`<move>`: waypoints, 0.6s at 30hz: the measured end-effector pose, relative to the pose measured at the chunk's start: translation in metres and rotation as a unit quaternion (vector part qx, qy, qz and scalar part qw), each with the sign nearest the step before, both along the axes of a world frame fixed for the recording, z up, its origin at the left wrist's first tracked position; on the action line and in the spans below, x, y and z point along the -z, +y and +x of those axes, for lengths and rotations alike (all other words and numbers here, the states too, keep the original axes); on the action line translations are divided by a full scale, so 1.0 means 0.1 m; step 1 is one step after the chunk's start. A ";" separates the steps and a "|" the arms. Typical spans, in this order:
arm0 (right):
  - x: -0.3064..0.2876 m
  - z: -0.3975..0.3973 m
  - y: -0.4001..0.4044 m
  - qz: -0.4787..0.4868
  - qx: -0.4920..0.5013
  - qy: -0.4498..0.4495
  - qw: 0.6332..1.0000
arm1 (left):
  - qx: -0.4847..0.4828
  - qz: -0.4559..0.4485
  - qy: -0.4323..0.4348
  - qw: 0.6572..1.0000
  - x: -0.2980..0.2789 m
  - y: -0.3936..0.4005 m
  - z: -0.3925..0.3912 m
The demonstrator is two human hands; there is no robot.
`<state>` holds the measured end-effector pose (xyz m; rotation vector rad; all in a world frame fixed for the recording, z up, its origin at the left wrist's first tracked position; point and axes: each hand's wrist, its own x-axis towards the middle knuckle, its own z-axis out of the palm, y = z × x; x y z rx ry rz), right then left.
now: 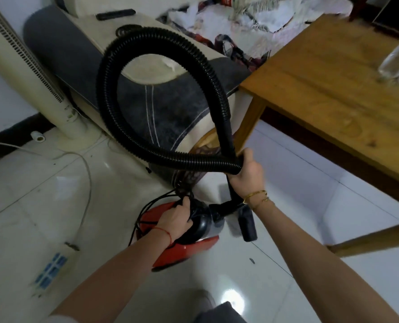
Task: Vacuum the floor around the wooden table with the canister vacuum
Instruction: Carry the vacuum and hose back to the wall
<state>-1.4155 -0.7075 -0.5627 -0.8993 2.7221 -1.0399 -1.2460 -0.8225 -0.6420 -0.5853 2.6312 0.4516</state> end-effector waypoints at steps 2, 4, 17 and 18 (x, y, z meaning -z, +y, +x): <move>-0.47 0.12 0.03 0.001 -0.011 -0.004 1.000 | -0.003 0.008 -0.010 1.000 -0.46 0.05 0.09; -0.95 0.21 0.08 -0.004 -0.020 -0.006 1.000 | -0.005 0.012 -0.026 1.000 -0.95 0.11 0.19; -3.84 0.86 0.09 0.011 -0.096 -0.013 0.995 | -0.079 -0.004 -0.070 0.994 -4.00 0.22 1.02; -3.96 0.91 0.08 0.007 -0.098 -0.013 0.995 | -0.087 -0.004 -0.071 0.994 -4.14 0.22 1.08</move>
